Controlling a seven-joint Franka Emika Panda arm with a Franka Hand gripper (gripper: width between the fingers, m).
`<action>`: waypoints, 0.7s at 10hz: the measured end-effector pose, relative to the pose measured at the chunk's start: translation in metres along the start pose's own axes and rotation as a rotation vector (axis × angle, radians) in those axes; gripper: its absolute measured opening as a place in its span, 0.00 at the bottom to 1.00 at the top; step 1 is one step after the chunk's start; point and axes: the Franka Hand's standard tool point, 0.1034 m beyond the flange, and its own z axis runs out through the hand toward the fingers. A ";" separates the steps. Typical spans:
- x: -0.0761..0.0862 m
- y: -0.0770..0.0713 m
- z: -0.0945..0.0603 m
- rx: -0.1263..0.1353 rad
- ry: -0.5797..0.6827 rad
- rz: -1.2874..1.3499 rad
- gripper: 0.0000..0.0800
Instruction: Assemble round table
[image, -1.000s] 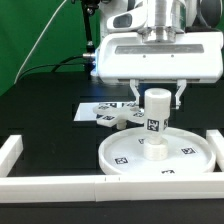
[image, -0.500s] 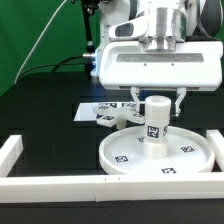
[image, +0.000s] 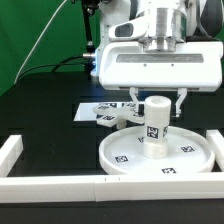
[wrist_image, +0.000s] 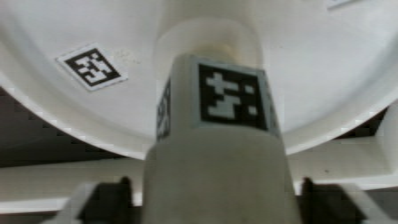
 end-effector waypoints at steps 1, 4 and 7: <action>0.000 0.000 0.000 -0.001 0.000 0.000 0.76; 0.007 -0.001 -0.004 0.015 -0.116 0.036 0.81; 0.017 -0.006 -0.002 0.031 -0.359 0.073 0.81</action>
Offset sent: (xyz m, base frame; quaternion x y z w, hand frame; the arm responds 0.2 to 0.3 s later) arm 0.0098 0.0087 0.0115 0.0140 -0.1198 0.0417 0.9918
